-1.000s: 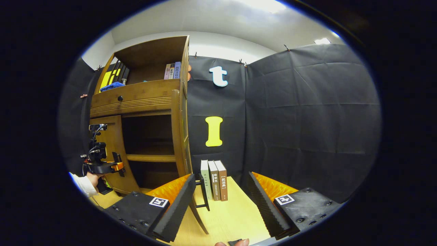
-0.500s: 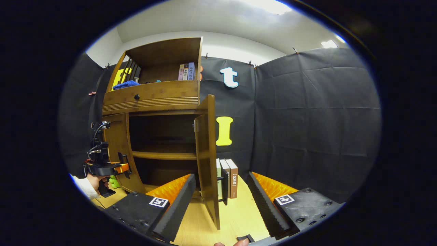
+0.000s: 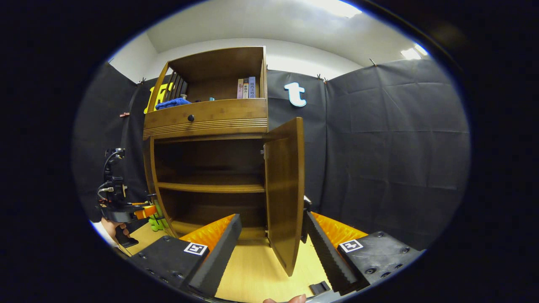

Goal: Open the right door of the double-door shoe cabinet with the right hand, and open the left door with the left hand.

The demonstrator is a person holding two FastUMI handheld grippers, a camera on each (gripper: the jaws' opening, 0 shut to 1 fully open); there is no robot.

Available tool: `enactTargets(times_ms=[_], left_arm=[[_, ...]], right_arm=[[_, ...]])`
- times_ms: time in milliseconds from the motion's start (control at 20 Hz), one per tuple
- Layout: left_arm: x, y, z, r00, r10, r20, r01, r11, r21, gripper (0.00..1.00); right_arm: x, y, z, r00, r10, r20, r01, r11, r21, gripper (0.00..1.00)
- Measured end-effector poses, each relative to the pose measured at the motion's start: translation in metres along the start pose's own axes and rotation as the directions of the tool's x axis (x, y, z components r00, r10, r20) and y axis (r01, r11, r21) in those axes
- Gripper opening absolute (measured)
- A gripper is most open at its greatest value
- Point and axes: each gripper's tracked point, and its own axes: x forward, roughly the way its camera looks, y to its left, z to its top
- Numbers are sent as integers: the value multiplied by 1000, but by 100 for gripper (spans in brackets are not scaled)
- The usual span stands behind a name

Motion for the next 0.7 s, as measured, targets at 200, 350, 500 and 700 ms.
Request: enactTargets(times_ms=[200, 350, 500, 700], left_arm=[[-22, 24, -6, 1000, 19, -3, -19, 999, -28, 24], [-35, 43, -9, 1000, 29, -8, -29, 999, -39, 19], [-43, 56, -10, 999, 45, -10, -45, 998, -35, 16], [-56, 84, -10, 998, 67, 4, -67, 997, -28, 13]], right_arm=[[-5, 22, -4, 999, 34, -10, -34, 999, 3, 97], [-8, 34, -3, 998, 59, -9, -59, 998, 7, 98], [-8, 47, -3, 997, 81, -14, -81, 997, -1, 97], [-13, 58, -6, 995, 93, -18, -93, 996, 7, 97]])
